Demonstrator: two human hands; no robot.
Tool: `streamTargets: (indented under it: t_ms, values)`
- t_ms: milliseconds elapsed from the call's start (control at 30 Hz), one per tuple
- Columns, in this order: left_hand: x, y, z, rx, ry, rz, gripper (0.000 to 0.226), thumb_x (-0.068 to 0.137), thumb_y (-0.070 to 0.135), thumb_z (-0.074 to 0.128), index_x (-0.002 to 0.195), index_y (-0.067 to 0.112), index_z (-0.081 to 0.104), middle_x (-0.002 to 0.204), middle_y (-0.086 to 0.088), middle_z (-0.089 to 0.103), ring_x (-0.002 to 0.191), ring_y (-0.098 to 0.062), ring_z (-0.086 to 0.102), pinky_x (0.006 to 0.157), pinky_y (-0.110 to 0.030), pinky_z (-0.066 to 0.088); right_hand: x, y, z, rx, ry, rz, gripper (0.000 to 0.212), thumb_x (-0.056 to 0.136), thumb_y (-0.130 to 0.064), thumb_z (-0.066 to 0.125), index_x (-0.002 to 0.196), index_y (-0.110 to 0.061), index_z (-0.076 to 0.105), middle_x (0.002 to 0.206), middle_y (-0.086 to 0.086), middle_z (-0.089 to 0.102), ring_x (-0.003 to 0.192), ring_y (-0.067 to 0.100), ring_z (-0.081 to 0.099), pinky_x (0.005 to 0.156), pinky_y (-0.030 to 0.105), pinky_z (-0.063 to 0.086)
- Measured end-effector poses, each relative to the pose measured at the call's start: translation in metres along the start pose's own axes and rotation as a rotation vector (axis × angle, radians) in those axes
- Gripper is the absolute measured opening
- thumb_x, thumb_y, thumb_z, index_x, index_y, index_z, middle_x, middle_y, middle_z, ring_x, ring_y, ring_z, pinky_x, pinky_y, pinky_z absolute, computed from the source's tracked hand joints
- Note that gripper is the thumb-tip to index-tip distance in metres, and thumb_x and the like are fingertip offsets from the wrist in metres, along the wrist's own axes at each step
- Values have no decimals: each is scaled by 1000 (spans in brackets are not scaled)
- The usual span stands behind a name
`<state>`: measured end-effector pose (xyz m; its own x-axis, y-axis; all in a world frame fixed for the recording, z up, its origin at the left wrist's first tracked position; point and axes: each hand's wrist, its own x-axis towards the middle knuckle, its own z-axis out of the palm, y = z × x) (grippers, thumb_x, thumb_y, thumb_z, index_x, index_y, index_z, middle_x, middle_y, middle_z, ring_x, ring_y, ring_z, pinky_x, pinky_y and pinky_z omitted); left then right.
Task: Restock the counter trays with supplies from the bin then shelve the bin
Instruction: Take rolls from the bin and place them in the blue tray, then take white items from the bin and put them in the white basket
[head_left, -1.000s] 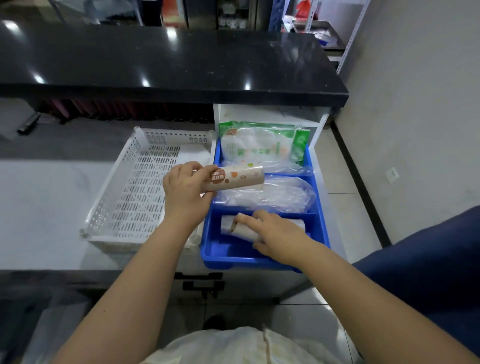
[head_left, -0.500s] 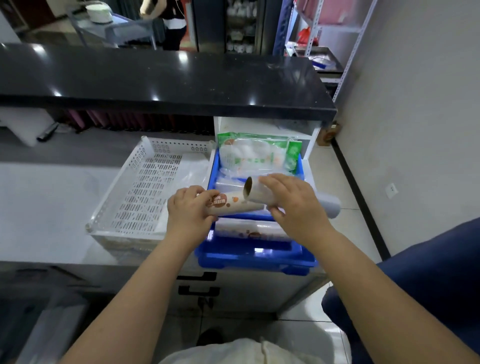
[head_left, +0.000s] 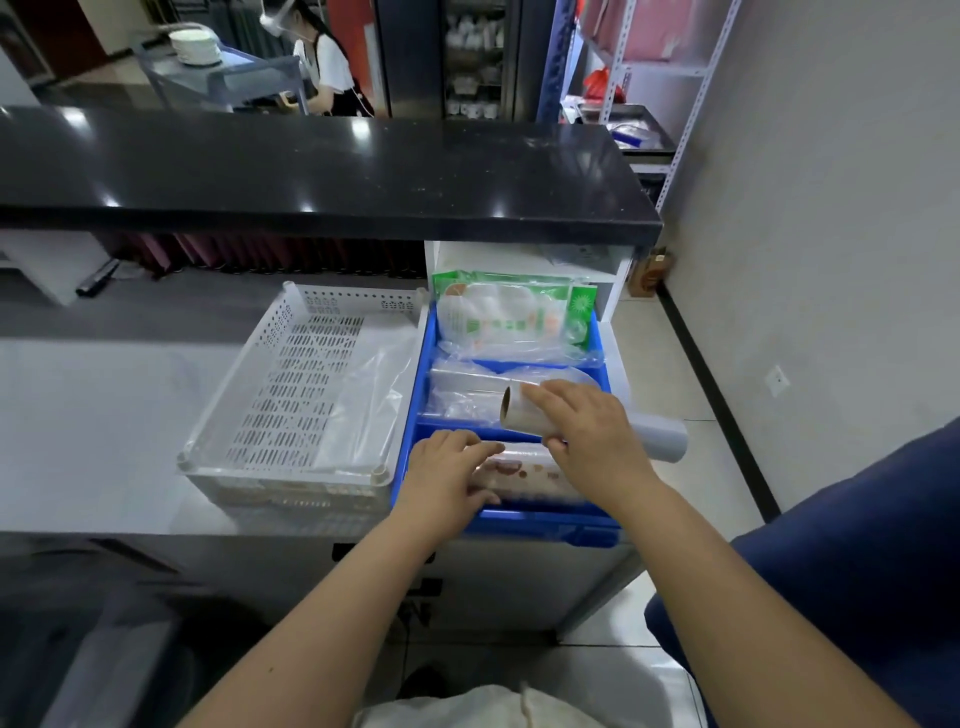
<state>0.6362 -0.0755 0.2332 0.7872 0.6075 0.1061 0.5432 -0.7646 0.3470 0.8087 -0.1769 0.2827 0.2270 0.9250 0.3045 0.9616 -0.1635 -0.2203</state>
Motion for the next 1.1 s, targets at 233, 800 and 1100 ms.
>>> streamTargets:
  t_ms: [233, 800, 1100]
  values:
    - [-1, -36, -37, 79, 123, -112, 59, 75, 47, 73, 129, 34, 54, 125, 7, 57, 118, -19, 45, 97, -40, 34, 5, -17, 9, -1, -14, -45, 63, 82, -13, 67, 138, -25, 42, 135, 4, 51, 119, 25, 46, 104, 43, 33]
    - [-20, -54, -68, 67, 222, -269, 44, 84, 25, 63, 128, 27, 56, 122, 2, 58, 114, -25, 45, 91, -41, 33, 33, -66, 42, 155, -315, -132, 60, 85, -35, 61, 140, -31, 38, 140, -3, 47, 126, 22, 39, 107, 41, 31]
    - [-97, -94, -90, 92, 373, -551, 44, 80, 24, 64, 124, 27, 60, 119, 2, 59, 116, -25, 44, 97, -43, 30, 61, -159, 48, 282, -163, -452, 37, 78, -17, 73, 114, -14, 65, 114, 5, 66, 105, 30, 58, 90, 46, 45]
